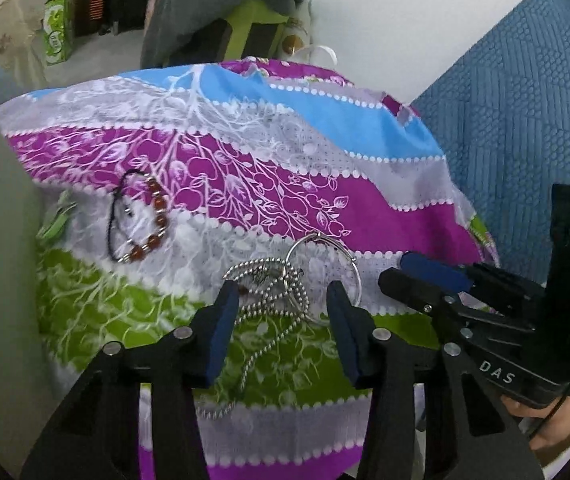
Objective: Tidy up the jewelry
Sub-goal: 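Move both open tools back over the silver bangle and chain on the sheet, then grasp the silver chain with the left tool while the right tool grasps the silver bangle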
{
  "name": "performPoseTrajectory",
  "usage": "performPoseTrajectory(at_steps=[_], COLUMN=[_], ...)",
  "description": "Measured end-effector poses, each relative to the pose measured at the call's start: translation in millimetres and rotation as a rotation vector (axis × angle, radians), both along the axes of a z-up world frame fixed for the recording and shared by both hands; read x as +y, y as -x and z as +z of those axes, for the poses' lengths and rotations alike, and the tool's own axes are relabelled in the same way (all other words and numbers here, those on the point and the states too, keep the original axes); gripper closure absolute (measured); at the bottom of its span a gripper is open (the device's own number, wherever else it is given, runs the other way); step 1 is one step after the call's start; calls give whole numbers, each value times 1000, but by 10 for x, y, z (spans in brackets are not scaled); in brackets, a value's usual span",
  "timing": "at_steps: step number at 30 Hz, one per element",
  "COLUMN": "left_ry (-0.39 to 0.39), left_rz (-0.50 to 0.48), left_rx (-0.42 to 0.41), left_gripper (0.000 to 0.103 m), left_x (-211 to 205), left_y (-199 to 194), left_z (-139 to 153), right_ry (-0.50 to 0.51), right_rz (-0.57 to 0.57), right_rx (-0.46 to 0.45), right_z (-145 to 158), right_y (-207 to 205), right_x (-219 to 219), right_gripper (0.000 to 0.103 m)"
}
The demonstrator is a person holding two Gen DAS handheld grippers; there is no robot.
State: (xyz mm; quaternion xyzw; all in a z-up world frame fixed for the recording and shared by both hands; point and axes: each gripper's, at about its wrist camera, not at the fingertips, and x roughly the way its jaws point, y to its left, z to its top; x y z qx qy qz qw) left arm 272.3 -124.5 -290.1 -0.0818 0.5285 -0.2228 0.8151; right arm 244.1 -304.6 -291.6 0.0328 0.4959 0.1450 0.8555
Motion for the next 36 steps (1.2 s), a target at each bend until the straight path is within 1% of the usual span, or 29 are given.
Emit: performPoseTrajectory(at_steps=[1, 2, 3, 4, 5, 7, 8, 9, 12, 14, 17, 20, 25, 27, 29, 31, 32, 36], left_ry=[-8, -16, -28, -50, -63, -70, -74, -60, -27, -30, 6, 24, 99, 117, 130, 132, 130, 132], left_rz=[-8, -19, -33, -50, -61, -77, -82, -88, -90, -80, -63, -42, 14, 33, 44, 49, 56, 85], left_rx=[1, 1, 0, 1, -18, -23, -19, -10, 1, -9, -11, -22, -33, -49, -56, -66, -74, -94], left_gripper=[60, 62, 70, 74, 75, 76, 88, 91, 96, 96, 96, 97, 97, 97, 97, 97, 97, 97], left_x=[-29, -55, -88, -125, -145, -162, -167, -165, -160, -143, -57, 27, 190, 240, 280, 315, 340, 474], left_y=[-22, -32, -41, -45, -37, -38, -46, -61, -75, -60, -29, 0, 32, 63, 98, 131, 153, 237], left_z=[-22, -42, -65, -94, -91, -95, -104, -123, -139, -106, -35, 59, 254, 338, 424, 488, 528, 668], right_ry=[2, 5, 9, 13, 23, 37, 44, 49, 67, 79, 93, 90, 141, 182, 193, 188, 199, 197], right_rz=[2, 7, 14, 19, 28, 46, 55, 65, 88, 103, 123, 146, 182, 193, 202, 204, 202, 172], right_rx=[3, 6, 9, 10, 11, 21, 25, 25, 16, 2, -12, -15, -22, -35, -41, -37, -34, -37], right_z=[-11, -30, -46, -58, -77, -126, -152, -170, -198, -201, -203, -199, -207, -213, -212, -209, -206, -141], right_y=[-15, -34, -51, -68, -85, -116, -137, -157, -197, -211, -220, -193, -92, -44, -9, 5, 7, 51], right_x=[5, 11, 19, 28, 43, 76, 93, 112, 168, 203, 249, 285, 368, 415, 456, 496, 522, 517], right_gripper=[71, 71, 71, 71, 71, 71, 71, 71, 71, 71, 71, 71, 71, 76, 90, 97, 99, 101])
